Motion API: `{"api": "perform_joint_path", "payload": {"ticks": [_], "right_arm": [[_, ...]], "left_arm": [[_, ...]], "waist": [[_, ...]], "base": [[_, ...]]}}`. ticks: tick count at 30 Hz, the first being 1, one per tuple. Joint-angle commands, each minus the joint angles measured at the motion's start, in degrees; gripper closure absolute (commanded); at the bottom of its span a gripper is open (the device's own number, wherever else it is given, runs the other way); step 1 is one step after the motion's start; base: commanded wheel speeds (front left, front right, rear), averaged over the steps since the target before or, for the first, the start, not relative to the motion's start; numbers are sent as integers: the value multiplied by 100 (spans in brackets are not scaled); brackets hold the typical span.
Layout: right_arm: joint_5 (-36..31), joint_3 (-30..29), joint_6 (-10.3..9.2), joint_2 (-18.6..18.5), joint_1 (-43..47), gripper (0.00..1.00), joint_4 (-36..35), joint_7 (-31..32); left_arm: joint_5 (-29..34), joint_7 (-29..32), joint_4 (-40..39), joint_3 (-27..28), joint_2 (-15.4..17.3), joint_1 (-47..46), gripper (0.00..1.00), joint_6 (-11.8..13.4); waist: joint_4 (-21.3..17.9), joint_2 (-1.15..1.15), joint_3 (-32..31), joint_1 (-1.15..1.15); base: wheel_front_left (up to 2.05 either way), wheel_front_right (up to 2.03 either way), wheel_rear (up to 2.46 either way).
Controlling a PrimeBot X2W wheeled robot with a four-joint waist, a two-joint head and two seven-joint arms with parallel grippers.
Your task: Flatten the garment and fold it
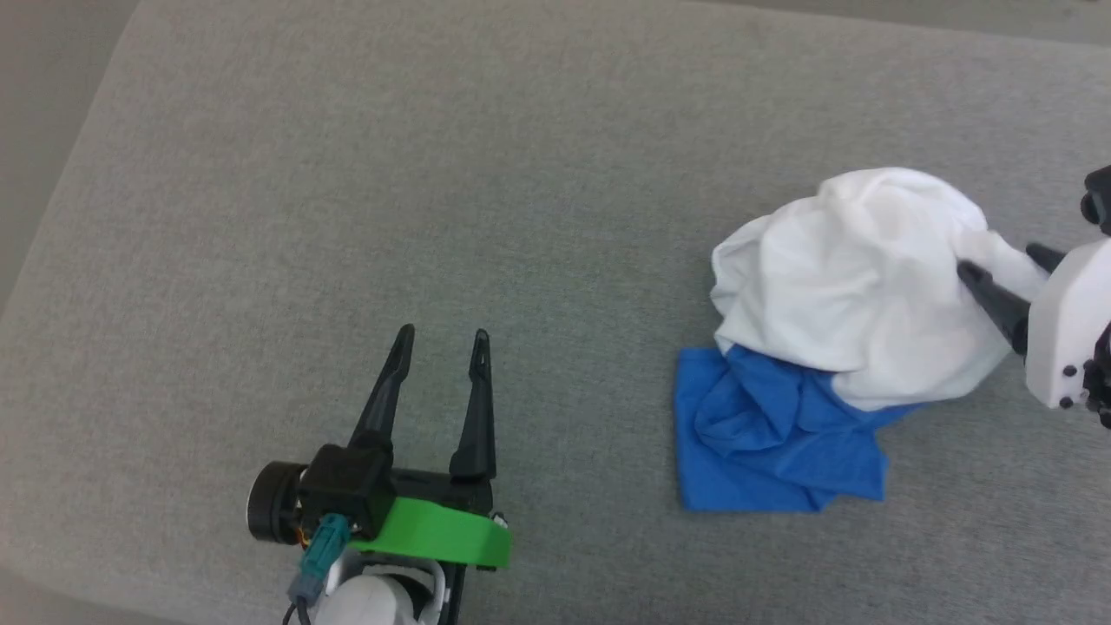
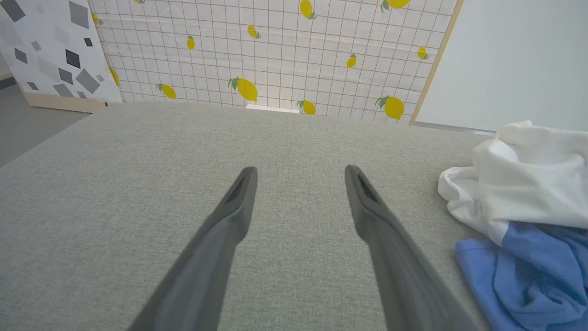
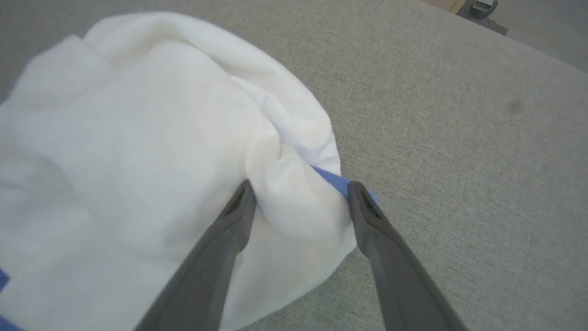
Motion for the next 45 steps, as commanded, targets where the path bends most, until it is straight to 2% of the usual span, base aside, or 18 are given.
{"api": "perform_joint_path", "payload": {"ticks": [1,3,4,5,9,14,18,21,22,26,31,34,35,36,40,45], "right_arm": [[43,117,-9,-81,-56,0,106,86],[141,306,-9,-164,-17,0,239,192],[212,385,-9,-194,18,58,296,252],[265,406,-9,-194,34,100,326,245],[354,266,-9,-89,64,100,482,-2],[-2,-332,-9,-112,-112,100,596,-680],[-416,-773,-9,-218,-336,100,382,-1016],[-658,-867,-9,-218,-453,100,40,-1102],[-824,-560,-9,-163,-451,100,-454,-1072],[-672,295,-9,155,-177,100,-893,-896],[-219,1475,-9,623,411,100,-846,-810],[-15,1979,-9,762,715,100,-616,-822],[32,2135,-9,765,801,74,-526,-840],[70,2225,-9,762,852,0,-454,-859],[316,2276,-9,765,878,0,-327,-915],[591,1684,-9,734,496,0,-644,-958]], "left_arm": [[84,-21,28,-16,-37,-120,0,-34],[80,-21,58,-42,-43,-153,0,-36],[76,-21,70,-51,-45,-161,0,-29],[73,-21,79,-57,-47,-162,0,-22],[16,-21,146,-54,-49,-145,0,27],[9,-21,220,43,-50,-103,0,17],[17,-21,282,116,-50,-10,0,-24],[5,-21,302,174,-50,80,0,-36],[-9,-22,313,216,-51,168,0,-62],[-31,-22,323,219,-51,213,0,-92],[-48,-22,352,152,-51,145,0,-131],[-49,-22,395,102,-51,91,0,-157],[-51,-22,413,90,-51,79,0,-164],[-51,-22,424,86,-51,70,0,-166],[-68,-22,449,116,-51,76,0,-145],[-98,-22,463,171,-51,171,0,-122]], "waist": [[272,0,287,0],[298,0,312,0],[303,0,317,0],[299,0,312,0],[201,0,173,0],[-6,0,-201,0],[-162,0,-495,0],[-272,0,-667,0],[-376,0,-767,0],[-464,0,-771,0],[-433,0,-672,0],[-348,0,-628,0],[-311,0,-619,0],[-286,0,-613,0],[-226,0,-651,0],[-215,0,-774,0]], "base": [[0,0,0],[0,0,0],[0,0,0],[0,0,0],[0,0,0],[0,0,0],[0,0,0],[0,0,0],[0,0,0],[0,0,0],[0,0,0],[0,0,0],[0,0,0],[0,0,0],[0,0,0],[0,0,0]]}}
